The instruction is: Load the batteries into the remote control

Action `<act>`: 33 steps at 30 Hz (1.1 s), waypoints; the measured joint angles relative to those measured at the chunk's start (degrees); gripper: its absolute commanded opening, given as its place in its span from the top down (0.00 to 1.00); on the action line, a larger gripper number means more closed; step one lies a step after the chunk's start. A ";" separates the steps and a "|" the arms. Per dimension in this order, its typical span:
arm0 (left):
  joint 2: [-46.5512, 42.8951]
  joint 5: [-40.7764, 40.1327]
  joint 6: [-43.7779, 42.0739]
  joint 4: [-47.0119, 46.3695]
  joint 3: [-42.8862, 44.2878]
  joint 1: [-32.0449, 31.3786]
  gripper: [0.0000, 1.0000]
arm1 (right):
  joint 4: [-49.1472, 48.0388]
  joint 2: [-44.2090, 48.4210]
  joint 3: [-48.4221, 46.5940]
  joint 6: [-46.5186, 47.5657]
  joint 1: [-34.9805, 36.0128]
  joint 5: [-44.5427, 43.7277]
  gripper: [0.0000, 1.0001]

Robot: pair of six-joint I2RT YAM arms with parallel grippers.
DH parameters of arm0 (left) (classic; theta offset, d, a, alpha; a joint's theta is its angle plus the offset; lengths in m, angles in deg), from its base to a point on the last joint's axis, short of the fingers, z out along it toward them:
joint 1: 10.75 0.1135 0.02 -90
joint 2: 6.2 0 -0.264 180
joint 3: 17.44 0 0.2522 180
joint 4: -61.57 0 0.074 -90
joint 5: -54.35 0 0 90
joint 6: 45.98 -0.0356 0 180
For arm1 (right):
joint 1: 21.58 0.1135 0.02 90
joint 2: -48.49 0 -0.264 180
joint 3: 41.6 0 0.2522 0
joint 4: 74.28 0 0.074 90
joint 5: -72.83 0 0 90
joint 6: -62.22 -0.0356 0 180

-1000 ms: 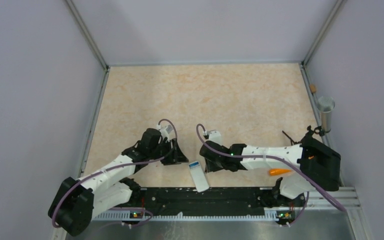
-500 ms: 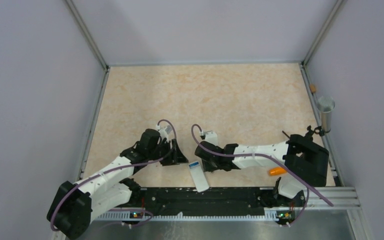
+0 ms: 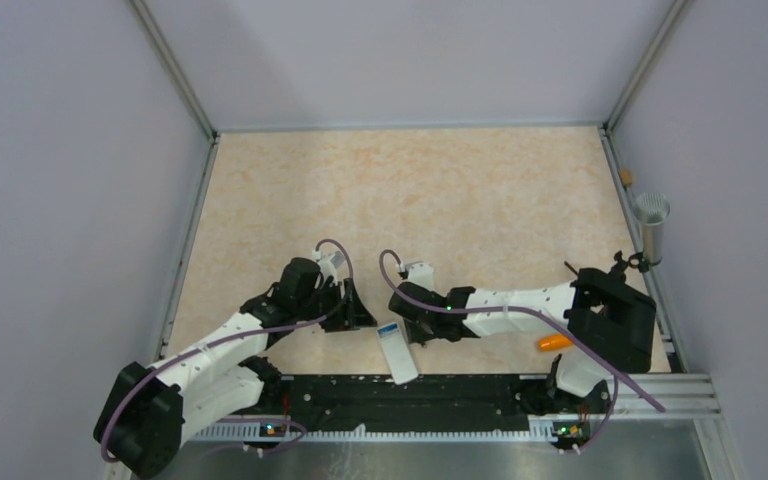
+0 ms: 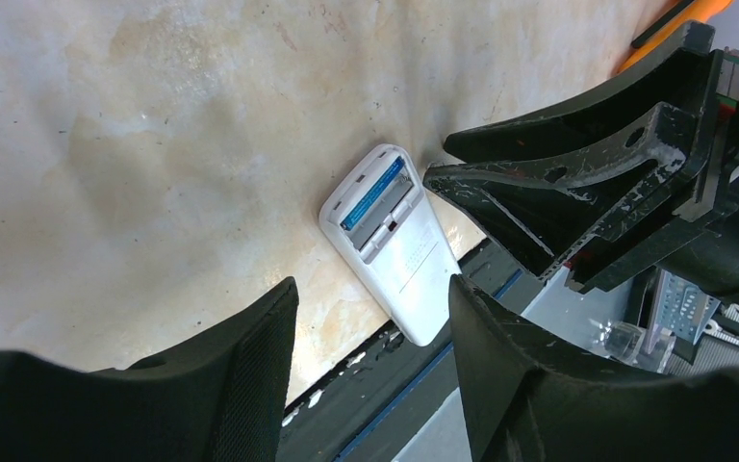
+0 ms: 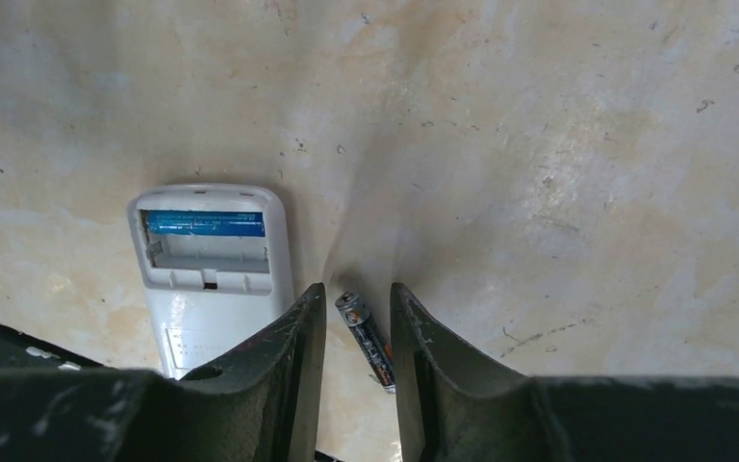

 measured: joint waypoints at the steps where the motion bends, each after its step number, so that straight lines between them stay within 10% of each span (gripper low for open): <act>1: 0.00 0.07 0.00 -0.02 0.00 0.00 0.40 | 0.17 0.13 0.04 0.90 0.00 0.00 0.68; 11: 0.00 0.83 0.24 -0.42 0.00 0.00 0.40 | 0.68 2.23 1.97 7.96 0.02 1.22 0.72; 18: 0.09 1.49 1.14 -1.51 0.00 0.00 0.39 | 0.24 2.25 1.99 11.32 0.02 3.21 1.00; 33: 1.31 7.89 3.10 -8.20 -0.11 0.00 0.42 | -2.12 9.73 2.82 6.27 -1.31 2.75 1.00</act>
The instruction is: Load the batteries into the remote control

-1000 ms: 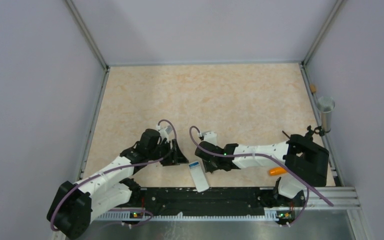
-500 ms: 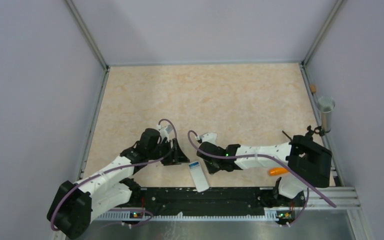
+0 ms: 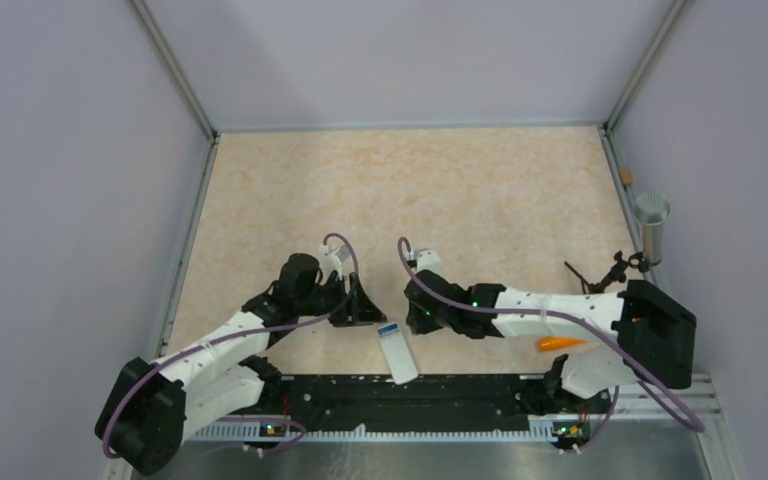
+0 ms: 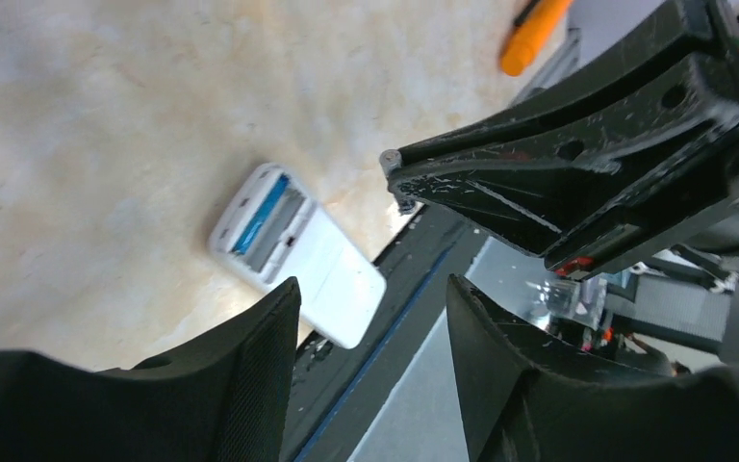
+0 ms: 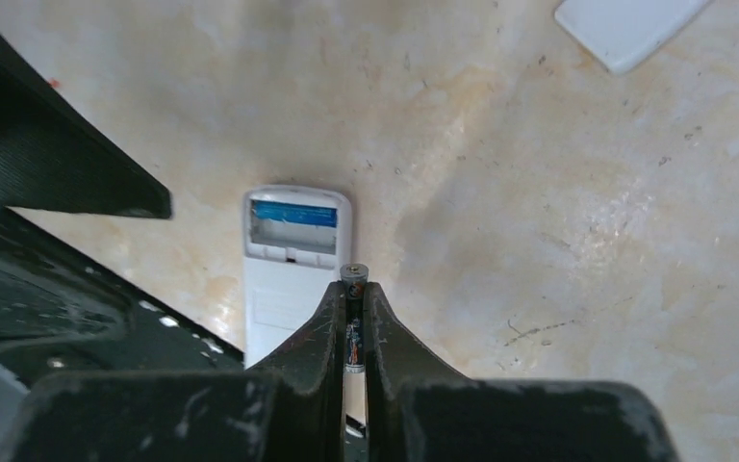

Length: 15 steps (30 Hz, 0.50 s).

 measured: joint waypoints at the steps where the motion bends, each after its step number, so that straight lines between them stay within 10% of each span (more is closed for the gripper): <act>1: 0.00 0.83 0.26 -1.22 -0.13 0.00 0.42 | -0.87 1.16 0.00 -0.59 -0.46 -0.02 1.00; 15: -0.09 12.55 6.47 -19.93 -2.25 0.00 0.50 | -17.40 9.07 3.82 -7.67 -3.67 4.09 1.00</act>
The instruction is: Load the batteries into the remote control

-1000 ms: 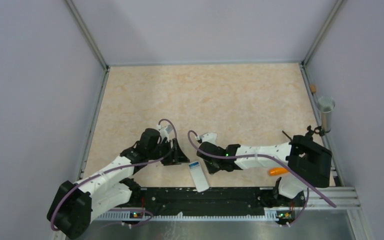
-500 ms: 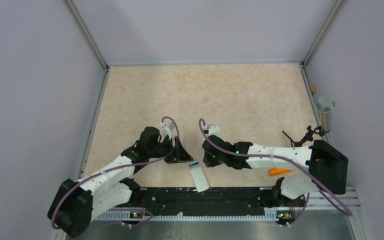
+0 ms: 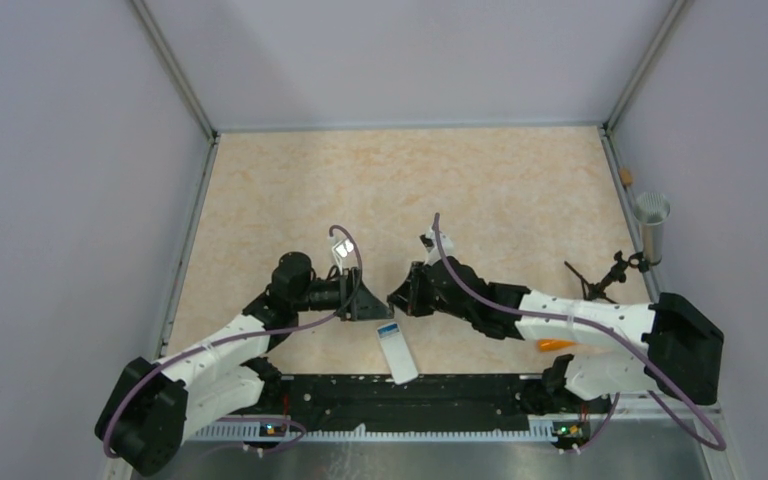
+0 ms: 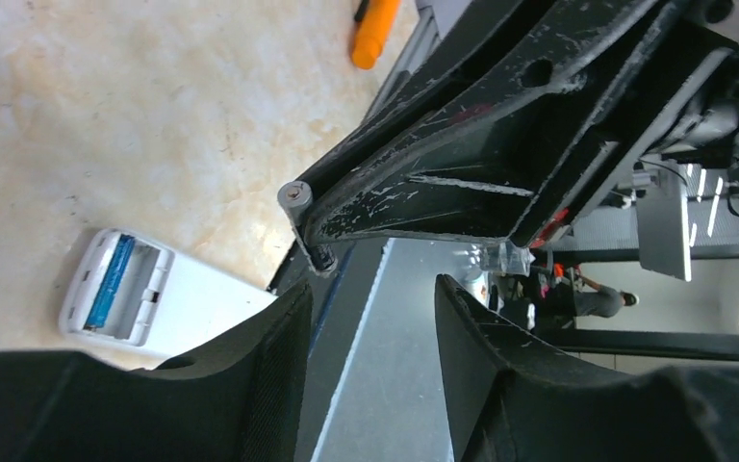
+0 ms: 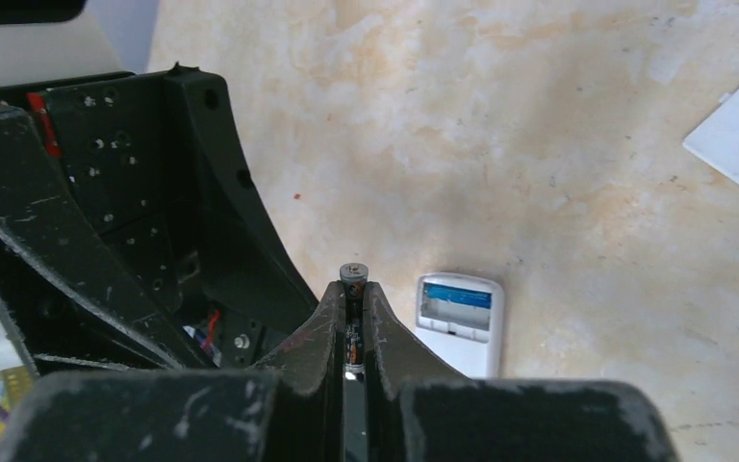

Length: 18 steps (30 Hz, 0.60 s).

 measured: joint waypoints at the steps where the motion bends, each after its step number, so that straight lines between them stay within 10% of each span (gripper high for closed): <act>1: -0.04 0.44 0.74 -1.46 -0.33 0.00 0.51 | -1.62 0.39 0.74 -0.57 -0.04 0.44 1.00; 18: -1.11 3.63 7.30 -12.81 -2.86 0.00 0.54 | -19.47 8.44 11.08 -7.19 -0.39 2.36 1.00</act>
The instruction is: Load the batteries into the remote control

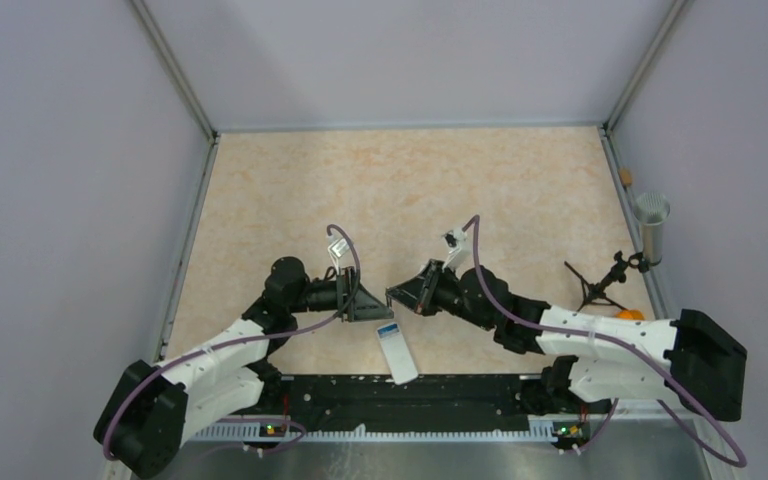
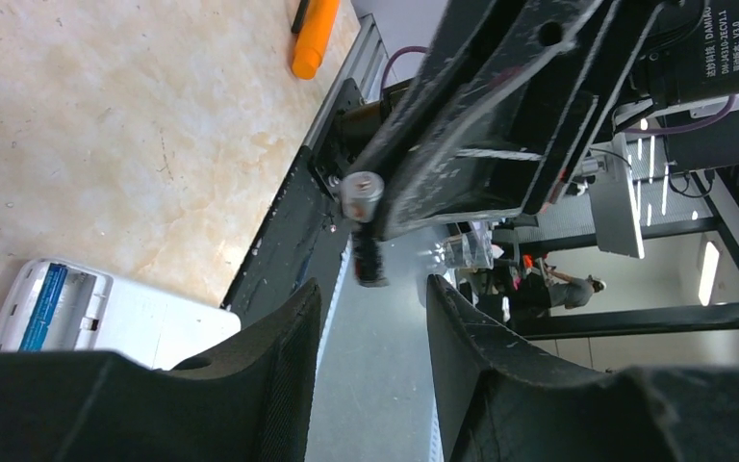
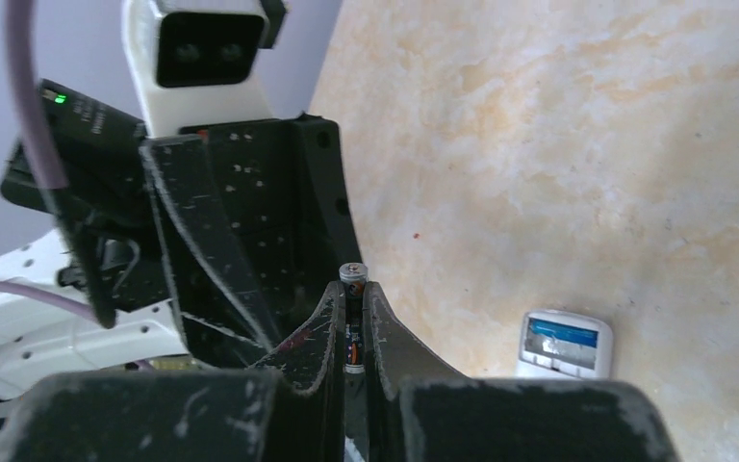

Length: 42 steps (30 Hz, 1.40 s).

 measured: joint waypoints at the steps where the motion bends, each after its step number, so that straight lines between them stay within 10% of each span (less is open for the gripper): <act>1: 0.00 -0.02 0.28 -0.13 -0.02 0.00 0.54 | -0.59 0.33 0.02 -0.13 0.00 0.04 1.00; 31: 2.51 1.11 13.53 -22.82 -4.72 -0.17 0.78 | -11.76 0.15 2.23 -2.10 -0.15 2.78 1.00; 42: 2.97 0.83 14.25 -24.15 -4.83 -0.22 0.60 | -12.39 0.15 3.04 -2.16 -0.15 3.63 1.00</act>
